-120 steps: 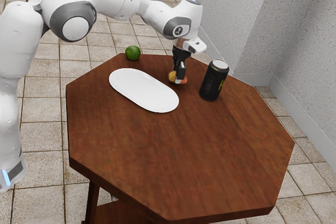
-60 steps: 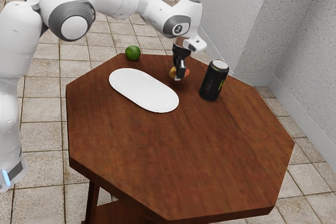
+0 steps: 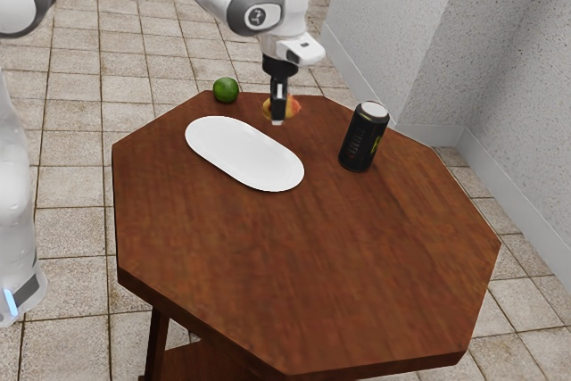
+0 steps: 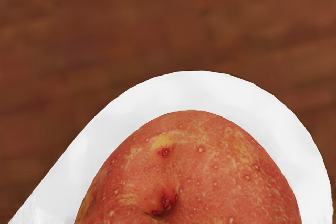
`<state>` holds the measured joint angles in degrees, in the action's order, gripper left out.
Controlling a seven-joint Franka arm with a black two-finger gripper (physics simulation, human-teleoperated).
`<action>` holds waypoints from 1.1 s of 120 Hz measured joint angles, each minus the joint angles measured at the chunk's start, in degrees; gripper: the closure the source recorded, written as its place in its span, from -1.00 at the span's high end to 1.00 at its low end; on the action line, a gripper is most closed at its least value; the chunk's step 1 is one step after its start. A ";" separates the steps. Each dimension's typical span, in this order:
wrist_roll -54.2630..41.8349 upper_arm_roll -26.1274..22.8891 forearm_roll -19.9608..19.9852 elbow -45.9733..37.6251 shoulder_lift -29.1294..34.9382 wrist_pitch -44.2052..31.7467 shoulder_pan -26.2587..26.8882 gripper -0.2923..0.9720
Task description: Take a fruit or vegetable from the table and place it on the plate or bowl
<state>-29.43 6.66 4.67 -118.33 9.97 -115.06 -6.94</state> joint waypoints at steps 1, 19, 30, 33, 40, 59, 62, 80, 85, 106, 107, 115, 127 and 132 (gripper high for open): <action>0.00 -0.03 -0.07 -0.39 0.37 0.01 -0.03 -0.30; 0.06 -1.33 -0.84 -4.85 4.47 0.04 -0.19 -0.30; 0.10 -1.59 -1.20 -5.80 5.30 0.06 -0.19 -0.30; 0.11 -1.61 -1.28 -6.05 5.47 0.06 -0.18 -0.30; 0.13 -1.64 -1.42 -6.40 5.65 0.04 -0.20 -0.30; 0.18 -1.65 -1.64 -6.78 6.04 0.10 -0.21 -0.30; 0.19 -1.65 -1.69 -6.90 6.12 0.12 -0.20 -0.30; 0.20 -1.70 -1.86 -7.20 6.56 0.20 -0.21 -0.27; 0.16 -1.73 -1.94 -7.21 6.59 0.24 -0.22 -0.12; 0.12 -1.82 -2.25 -7.21 6.69 0.38 -0.27 0.35; 0.12 -1.82 -2.26 -7.20 6.69 0.38 -0.27 0.36; 0.14 -1.82 -2.32 -7.20 6.71 0.39 -0.27 0.43; 0.16 -1.83 -2.36 -7.20 6.71 0.39 -0.27 0.48; 0.16 -1.83 -2.37 -7.20 6.71 0.40 -0.27 0.50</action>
<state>-29.27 4.83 2.30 -125.53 16.68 -114.66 -7.21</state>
